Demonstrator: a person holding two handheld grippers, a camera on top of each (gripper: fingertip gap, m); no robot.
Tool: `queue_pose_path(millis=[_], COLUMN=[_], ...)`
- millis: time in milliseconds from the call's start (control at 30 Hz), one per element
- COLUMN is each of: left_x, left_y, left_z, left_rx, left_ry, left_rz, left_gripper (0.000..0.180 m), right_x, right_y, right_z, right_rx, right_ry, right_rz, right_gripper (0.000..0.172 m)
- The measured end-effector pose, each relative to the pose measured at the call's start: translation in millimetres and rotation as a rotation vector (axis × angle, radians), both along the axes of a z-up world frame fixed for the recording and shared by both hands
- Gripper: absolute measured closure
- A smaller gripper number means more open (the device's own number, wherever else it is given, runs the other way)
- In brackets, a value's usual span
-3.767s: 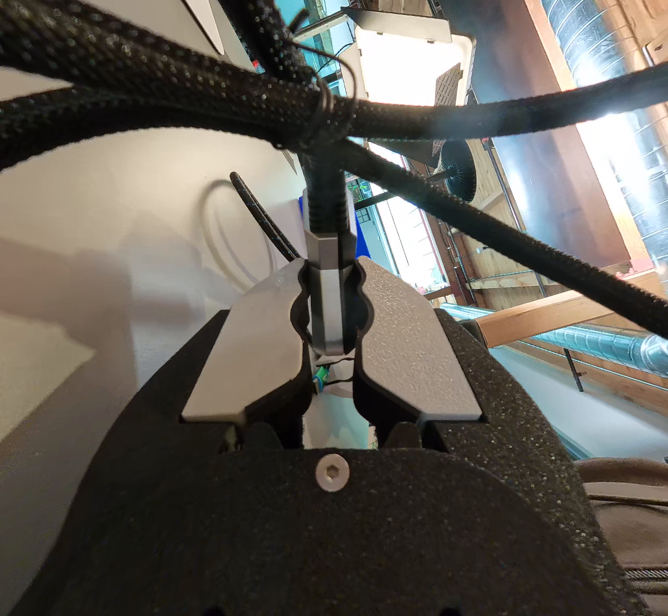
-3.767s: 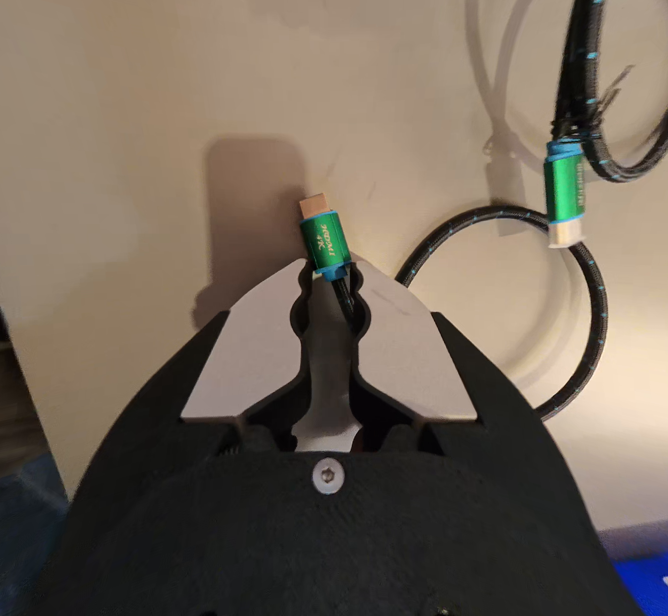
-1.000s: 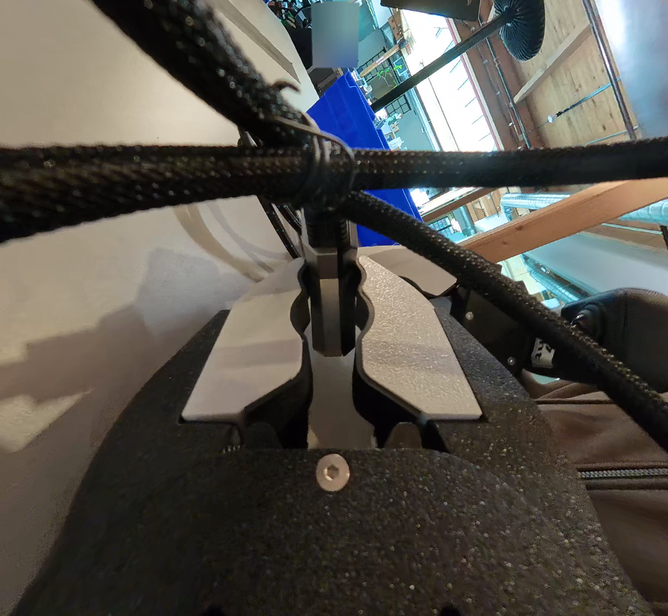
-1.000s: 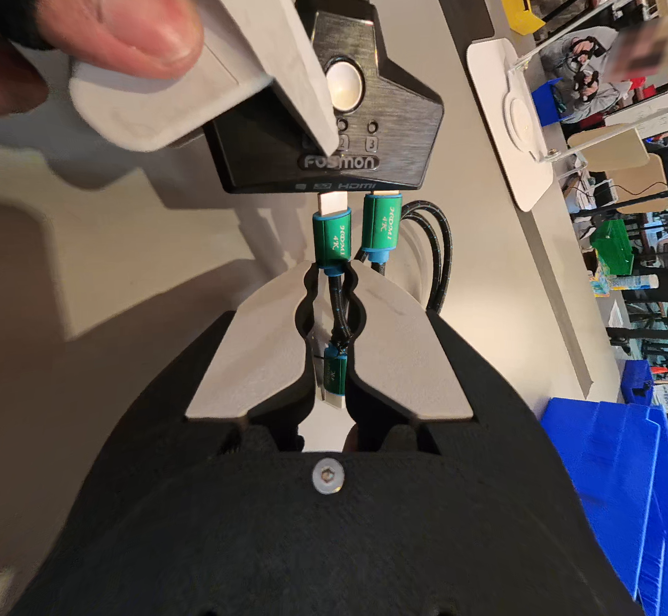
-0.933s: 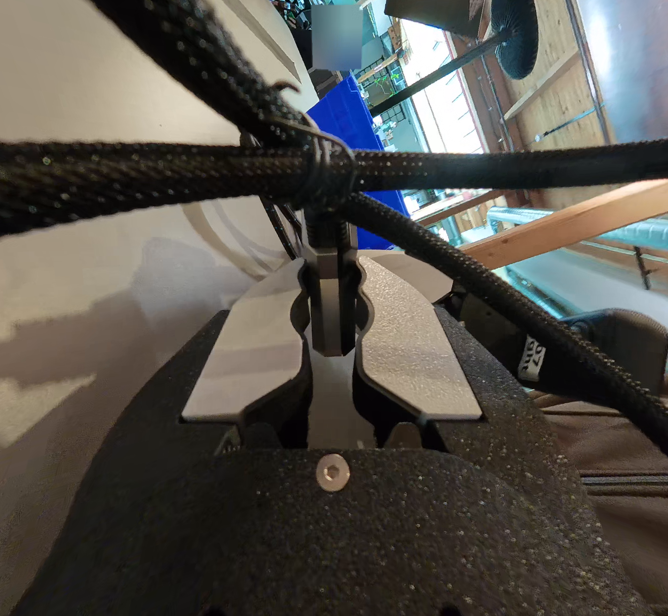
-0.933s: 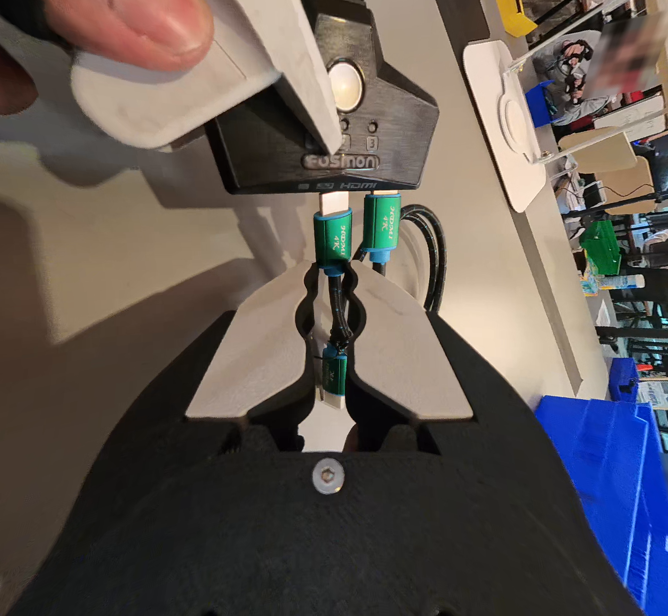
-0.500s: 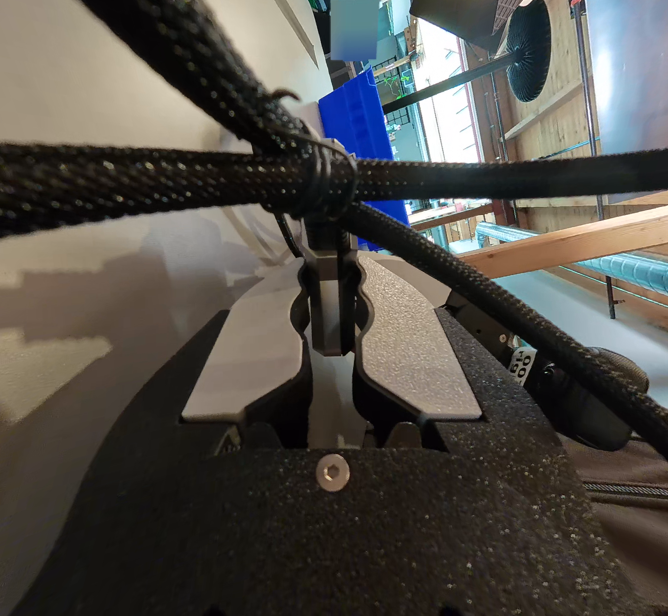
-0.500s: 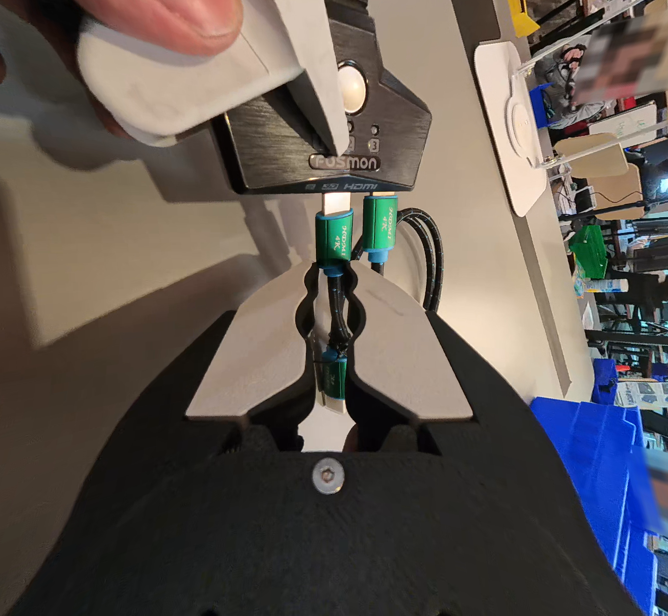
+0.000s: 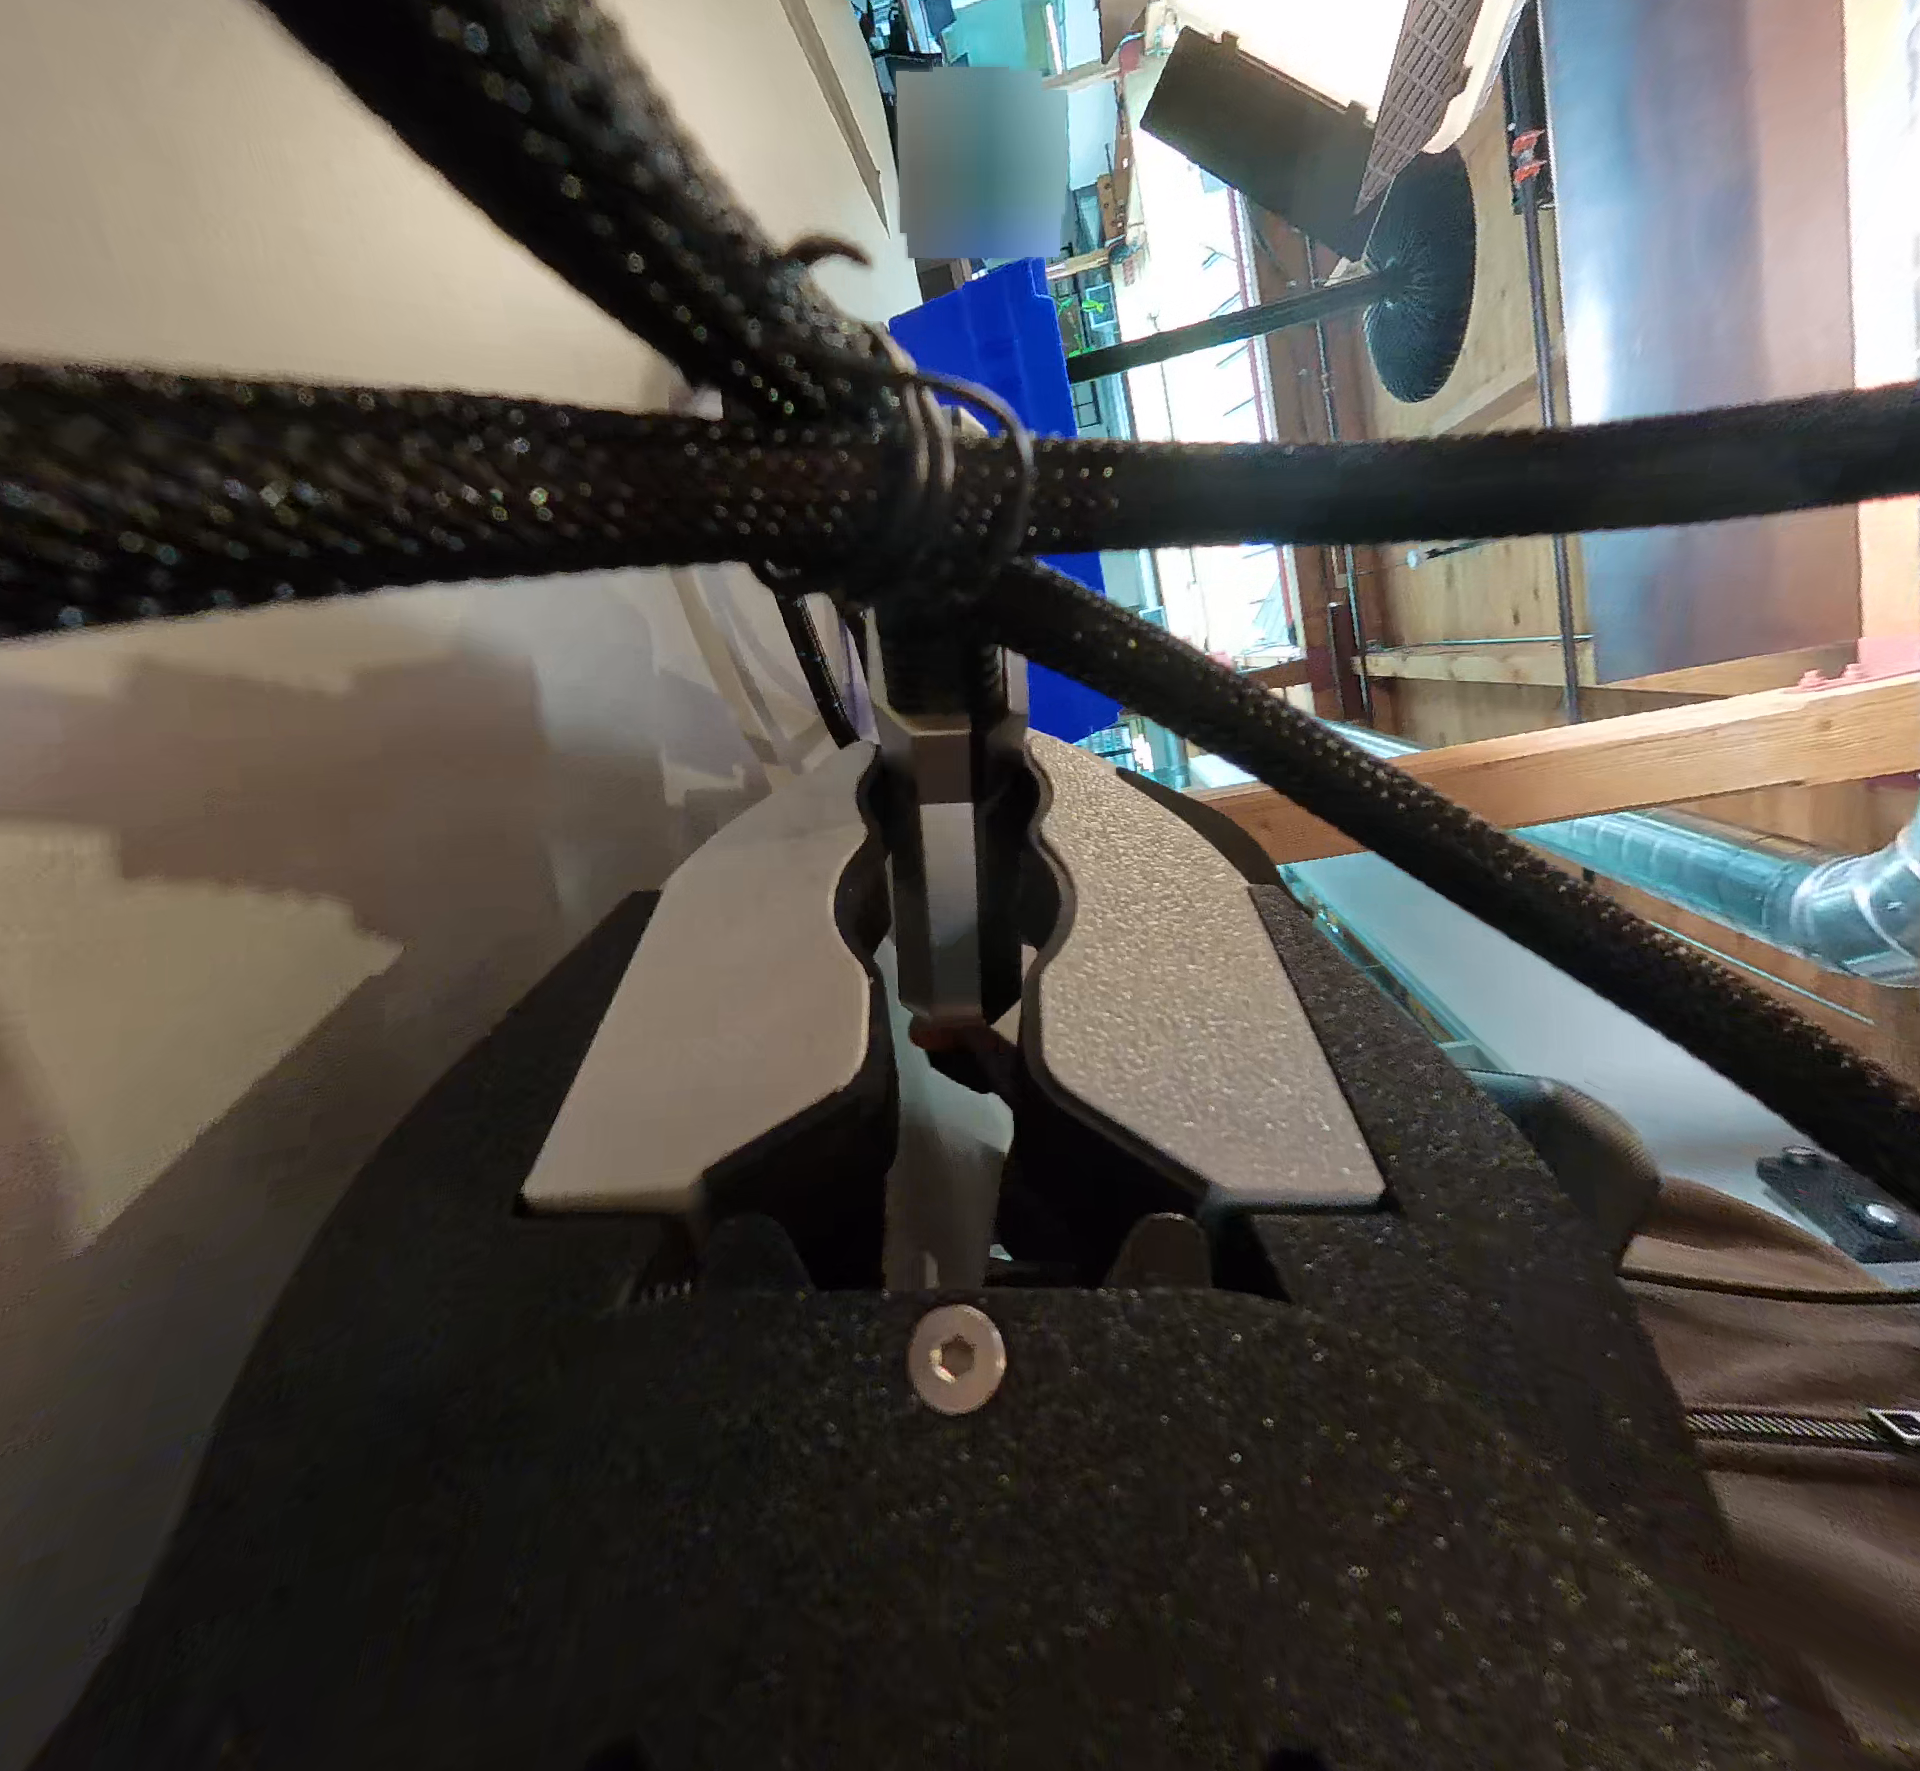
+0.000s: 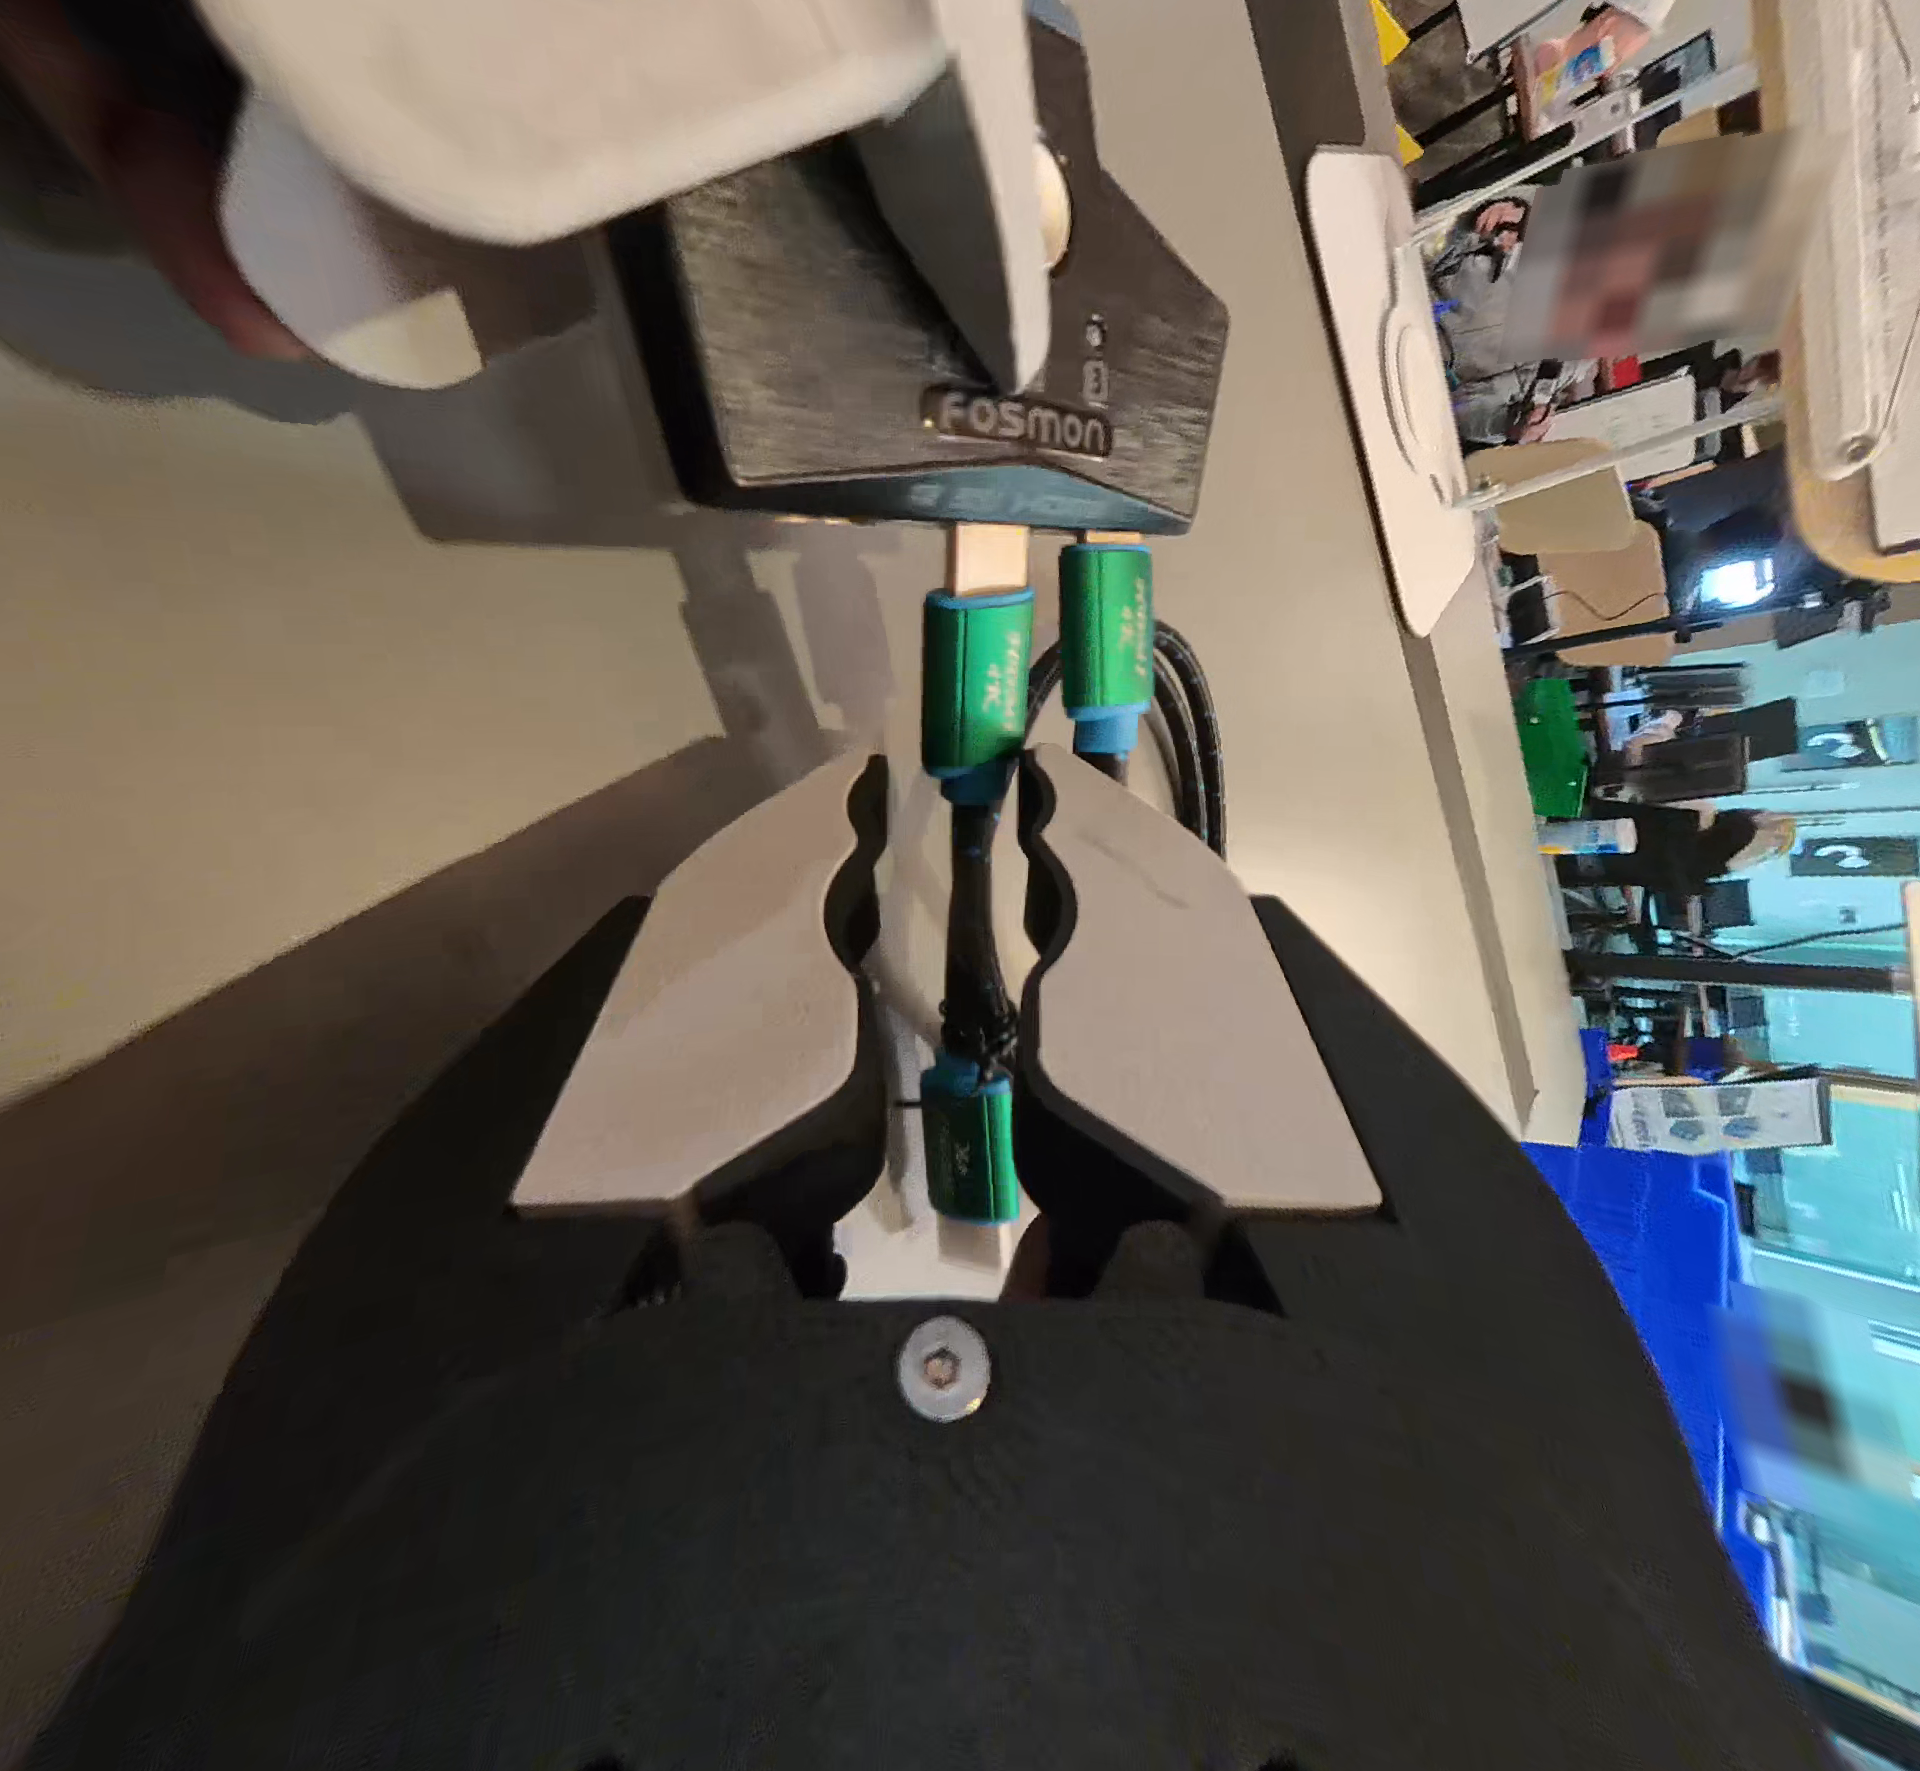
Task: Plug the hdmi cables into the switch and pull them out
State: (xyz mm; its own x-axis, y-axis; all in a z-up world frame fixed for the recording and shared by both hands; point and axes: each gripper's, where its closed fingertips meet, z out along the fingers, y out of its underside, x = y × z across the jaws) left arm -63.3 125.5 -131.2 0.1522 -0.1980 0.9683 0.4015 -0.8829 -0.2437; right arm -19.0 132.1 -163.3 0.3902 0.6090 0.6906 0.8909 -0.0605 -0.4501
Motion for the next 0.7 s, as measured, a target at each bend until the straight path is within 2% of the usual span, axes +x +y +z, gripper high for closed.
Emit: queue_pose_path(millis=[200, 367, 700], left_x=[0.2, 4.0, 5.1], left_y=[1.3, 0.6, -1.0], left_z=[3.2, 7.4, 12.2], left_rx=[-0.005, 0.047, 0.179], left_ry=[-0.017, 0.096, 0.297], left_rz=[0.007, -0.005, -0.02], left_gripper=[0.16, 0.16, 0.16], right_x=[0.4, 4.5, 5.5], right_y=[4.6, 8.0, 8.2], right_z=[7.1, 8.7, 10.3], right_rx=[0.089, 0.125, 0.074], right_ry=[-0.019, -0.121, -0.071], right_rz=[0.023, -0.028, -0.128], right_gripper=[0.157, 0.158, 0.158])
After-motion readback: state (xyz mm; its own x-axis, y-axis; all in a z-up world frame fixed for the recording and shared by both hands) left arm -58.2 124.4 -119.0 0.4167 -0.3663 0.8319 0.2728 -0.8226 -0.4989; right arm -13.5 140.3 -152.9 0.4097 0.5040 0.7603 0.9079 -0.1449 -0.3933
